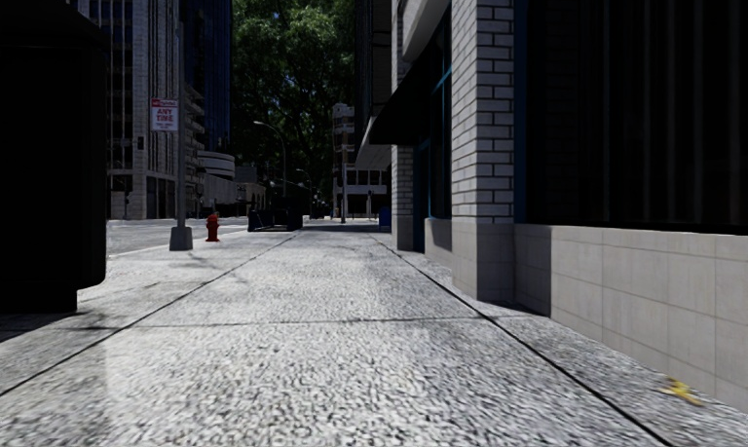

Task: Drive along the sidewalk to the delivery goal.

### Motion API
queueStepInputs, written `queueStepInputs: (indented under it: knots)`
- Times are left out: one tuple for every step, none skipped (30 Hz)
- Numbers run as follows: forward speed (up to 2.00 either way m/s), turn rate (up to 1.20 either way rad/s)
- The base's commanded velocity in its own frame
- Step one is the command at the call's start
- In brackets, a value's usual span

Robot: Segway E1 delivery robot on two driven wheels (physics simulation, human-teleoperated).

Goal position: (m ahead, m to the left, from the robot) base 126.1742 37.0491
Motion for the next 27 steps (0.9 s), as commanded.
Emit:
queueStepInputs:
  knots:
    - [1.93,0.0]
    - [1.93,0.0]
    - [1.91,0.0]
    - [1.89,0.0]
    - [1.86,0.0]
    - [1.86,0.0]
    - [1.83,0.0]
    - [1.82,0.0]
    - [1.81,0.0]
    - [1.81,0.0]
    - [1.81,0.0]
    - [1.81,0.0]
    - [1.81,0.0]
    - [1.81,0.0]
    - [1.81,0.0]
    - [1.81,0.0]
    - [1.81,0.0]
    - [1.81,0.0]
    - [1.81,0.0]
    - [1.81,0.0]
    - [1.81,0.0]
    - [1.81,0.0]
    - [1.81,0.0]
    - [1.81,0.0]
    - [1.81,0.0]
    - [1.81,0.0]
    - [1.81,0.0]
